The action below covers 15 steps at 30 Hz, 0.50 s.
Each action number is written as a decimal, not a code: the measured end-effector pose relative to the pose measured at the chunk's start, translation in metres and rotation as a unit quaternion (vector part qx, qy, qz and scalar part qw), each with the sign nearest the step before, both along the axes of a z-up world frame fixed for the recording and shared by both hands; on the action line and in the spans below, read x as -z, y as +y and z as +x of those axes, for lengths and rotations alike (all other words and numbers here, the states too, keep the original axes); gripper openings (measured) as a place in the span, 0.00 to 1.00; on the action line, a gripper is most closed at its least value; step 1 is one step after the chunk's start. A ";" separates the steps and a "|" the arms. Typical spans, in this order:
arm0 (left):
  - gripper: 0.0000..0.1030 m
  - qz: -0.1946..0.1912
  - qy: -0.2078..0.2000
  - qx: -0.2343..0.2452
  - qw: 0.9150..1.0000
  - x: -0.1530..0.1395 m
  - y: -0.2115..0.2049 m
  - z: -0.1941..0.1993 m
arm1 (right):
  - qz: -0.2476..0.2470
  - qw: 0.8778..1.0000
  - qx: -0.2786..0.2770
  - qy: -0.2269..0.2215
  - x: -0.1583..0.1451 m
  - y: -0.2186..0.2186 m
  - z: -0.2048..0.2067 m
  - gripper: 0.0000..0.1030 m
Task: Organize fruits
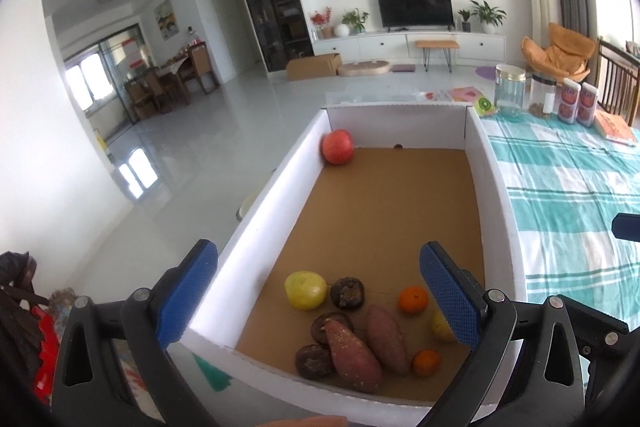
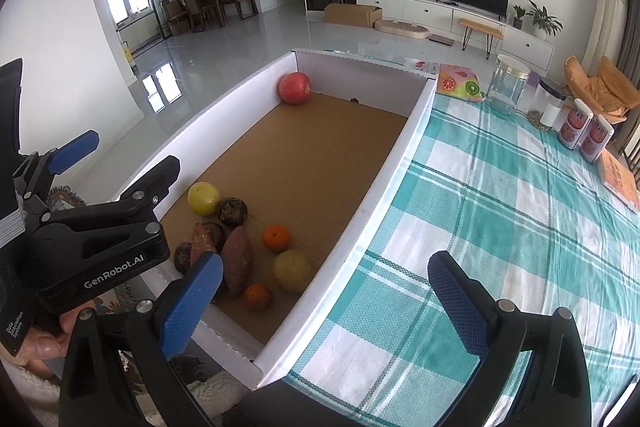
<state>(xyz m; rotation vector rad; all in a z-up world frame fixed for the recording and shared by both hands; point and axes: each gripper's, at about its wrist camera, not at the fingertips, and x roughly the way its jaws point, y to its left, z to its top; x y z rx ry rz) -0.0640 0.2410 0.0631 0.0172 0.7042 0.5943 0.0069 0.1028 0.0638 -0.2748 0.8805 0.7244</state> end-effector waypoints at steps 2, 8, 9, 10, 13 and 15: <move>0.99 -0.023 0.019 -0.007 1.000 0.004 0.006 0.002 | -0.002 1.000 0.003 0.003 -0.001 0.003 -0.001 1.00; 0.99 -0.040 0.017 -0.007 0.999 0.005 0.015 -0.006 | 0.011 0.999 0.015 0.037 0.000 0.010 0.007 1.00; 0.99 -0.045 0.013 -0.004 0.999 0.004 0.016 -0.009 | 0.013 0.999 0.018 0.042 0.000 0.011 0.008 1.00; 0.99 -0.050 0.009 -0.003 0.999 0.003 0.017 -0.011 | 0.014 0.999 0.021 0.044 0.000 0.012 0.009 1.00; 0.99 -0.056 0.008 -0.003 0.998 0.001 0.018 -0.013 | 0.010 0.999 0.030 0.044 -0.001 0.016 0.010 1.00; 0.99 -0.058 0.012 -0.007 0.998 0.002 0.018 -0.013 | 0.010 0.998 0.035 0.049 0.000 0.018 0.010 1.00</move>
